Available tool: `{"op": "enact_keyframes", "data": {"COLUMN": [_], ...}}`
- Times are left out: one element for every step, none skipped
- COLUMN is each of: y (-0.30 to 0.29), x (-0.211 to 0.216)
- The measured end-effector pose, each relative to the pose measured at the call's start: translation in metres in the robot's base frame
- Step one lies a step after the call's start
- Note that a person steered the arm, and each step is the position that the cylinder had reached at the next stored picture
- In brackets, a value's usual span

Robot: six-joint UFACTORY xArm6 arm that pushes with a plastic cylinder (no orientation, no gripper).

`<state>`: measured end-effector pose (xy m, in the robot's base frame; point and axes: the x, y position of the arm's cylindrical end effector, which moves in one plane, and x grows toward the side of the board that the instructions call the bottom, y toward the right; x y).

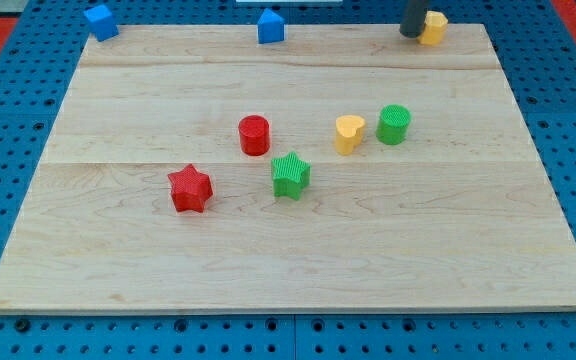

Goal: Push the yellow hexagon to the top right of the board

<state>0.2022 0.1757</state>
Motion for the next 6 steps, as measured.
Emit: {"op": "enact_keyframes", "data": {"y": [0.009, 0.015, 0.013, 0.008, 0.013, 0.032], "x": [-0.006, -0.01, -0.01, -0.01, -0.01, -0.01]}}
